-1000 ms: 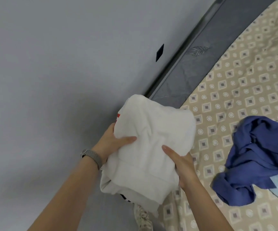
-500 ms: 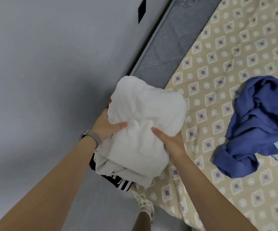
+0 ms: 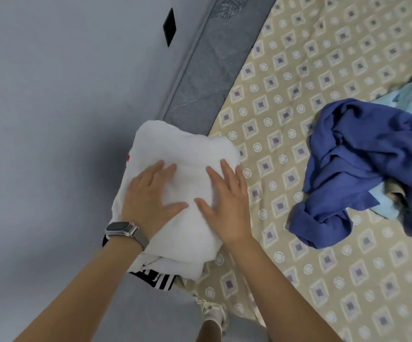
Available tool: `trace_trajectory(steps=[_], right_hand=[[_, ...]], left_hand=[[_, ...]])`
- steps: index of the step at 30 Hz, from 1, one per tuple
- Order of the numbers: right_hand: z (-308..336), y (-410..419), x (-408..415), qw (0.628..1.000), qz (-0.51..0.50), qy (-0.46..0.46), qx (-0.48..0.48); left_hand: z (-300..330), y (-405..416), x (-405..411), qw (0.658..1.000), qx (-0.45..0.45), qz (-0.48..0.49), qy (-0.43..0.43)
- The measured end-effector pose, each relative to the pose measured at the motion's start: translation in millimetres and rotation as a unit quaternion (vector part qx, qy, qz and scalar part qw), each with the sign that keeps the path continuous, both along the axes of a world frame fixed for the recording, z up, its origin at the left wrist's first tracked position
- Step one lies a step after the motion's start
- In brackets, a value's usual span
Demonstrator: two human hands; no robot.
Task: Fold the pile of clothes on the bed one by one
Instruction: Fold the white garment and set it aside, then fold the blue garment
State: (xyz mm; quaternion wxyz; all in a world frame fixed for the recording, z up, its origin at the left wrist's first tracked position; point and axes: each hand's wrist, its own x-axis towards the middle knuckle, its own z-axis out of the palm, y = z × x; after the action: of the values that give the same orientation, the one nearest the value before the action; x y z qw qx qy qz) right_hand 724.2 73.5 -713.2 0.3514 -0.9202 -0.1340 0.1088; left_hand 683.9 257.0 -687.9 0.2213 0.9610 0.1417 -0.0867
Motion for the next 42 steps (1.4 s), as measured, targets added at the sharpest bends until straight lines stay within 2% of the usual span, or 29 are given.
trace_trajectory(steps=[1, 3, 6, 8, 9, 11, 12, 13, 14, 15, 16, 17, 20, 23, 26, 28, 29, 30, 32, 34, 35, 36, 37, 42], right_hand=[[-3.6, -4.1, 1.4, 0.999, 0.021, 0.029, -0.016], [-8.4, -11.4, 5.4, 0.996, 0.054, 0.070, -0.017], [-7.4, -27.6, 20.4, 0.992, 0.093, 0.080, 0.038], [-3.6, -51.8, 30.1, 0.993, 0.052, 0.061, 0.090], [-2.8, -67.3, 34.9, 0.994, 0.005, 0.037, 0.104], [-9.3, -109.4, 44.8, 0.981, -0.161, 0.032, 0.098], [-13.1, -133.1, 51.6, 0.957, -0.272, 0.059, 0.082], [-16.9, -155.1, 59.1, 0.917, -0.381, 0.102, 0.063], [-19.6, -174.9, 65.7, 0.869, -0.465, 0.162, 0.046], [-21.7, -191.1, 69.6, 0.833, -0.506, 0.223, 0.016], [-22.2, -202.8, 72.0, 0.817, -0.510, 0.268, -0.019], [-26.0, -212.8, 72.5, 0.817, -0.494, 0.295, -0.047], [-39.5, -228.7, 69.2, 0.855, -0.415, 0.296, -0.092], [-34.0, -234.2, 68.3, 0.889, -0.385, 0.247, 0.013], [2.9, -236.6, 55.1, 0.873, -0.383, 0.234, 0.190], [38.2, -241.5, 41.3, 0.872, -0.333, 0.245, 0.264], [58.6, -247.7, 34.4, 0.878, -0.286, 0.262, 0.281], [76.5, -256.4, 26.9, 0.885, -0.234, 0.280, 0.289], [115.4, -276.5, 11.7, 0.895, -0.138, 0.307, 0.293], [155.2, -300.0, -1.5, 0.909, -0.059, 0.317, 0.265], [173.9, -313.5, -6.7, 0.922, -0.028, 0.308, 0.235], [191.1, -328.8, -10.5, 0.933, -0.005, 0.294, 0.206], [207.6, -344.4, -13.5, 0.940, 0.009, 0.286, 0.185], [271.4, -418.5, -31.4, 0.950, 0.018, 0.277, 0.146]], left_hand=[[-8.3, -2.4, -1.4, 0.998, 0.020, -0.017, 0.048], [-17.7, -6.3, -2.0, 0.996, 0.037, -0.023, 0.084], [-17.3, -9.8, 3.4, 0.996, -0.004, 0.027, 0.085], [-6.5, -17.4, 4.2, 0.996, -0.038, 0.067, 0.048], [-0.3, -23.2, 3.1, 0.996, -0.039, 0.081, 0.009], [14.0, -44.7, -0.4, 0.993, -0.016, 0.086, -0.079], [21.0, -59.0, -1.0, 0.990, -0.017, 0.085, -0.108], [26.4, -73.9, 0.2, 0.989, -0.032, 0.083, -0.120], [29.6, -89.2, 1.9, 0.988, -0.058, 0.082, -0.115], [30.4, -104.6, 4.4, 0.988, -0.087, 0.083, -0.097], [29.4, -120.3, 5.9, 0.987, -0.112, 0.085, -0.076], [27.0, -136.2, 6.5, 0.986, -0.132, 0.086, -0.056], [20.2, -178.5, 0.7, 0.982, -0.169, 0.079, -0.026], [16.9, -206.4, -15.3, 0.983, -0.177, 0.051, 0.001], [19.0, -235.3, -29.6, 0.966, -0.231, 0.096, 0.070], [25.5, -258.2, -30.2, 0.920, -0.324, 0.185, 0.121], [31.9, -270.9, -26.9, 0.880, -0.381, 0.243, 0.147], [40.3, -283.9, -22.8, 0.828, -0.441, 0.303, 0.169], [61.9, -308.5, -9.7, 0.702, -0.563, 0.383, 0.207], [92.3, -332.8, 8.1, 0.582, -0.686, 0.371, 0.230], [107.5, -345.7, 17.2, 0.536, -0.732, 0.350, 0.234], [121.4, -359.0, 25.4, 0.518, -0.748, 0.342, 0.237], [135.8, -373.6, 34.0, 0.519, -0.746, 0.344, 0.236], [204.6, -447.1, 50.4, 0.715, -0.610, 0.256, 0.225]])
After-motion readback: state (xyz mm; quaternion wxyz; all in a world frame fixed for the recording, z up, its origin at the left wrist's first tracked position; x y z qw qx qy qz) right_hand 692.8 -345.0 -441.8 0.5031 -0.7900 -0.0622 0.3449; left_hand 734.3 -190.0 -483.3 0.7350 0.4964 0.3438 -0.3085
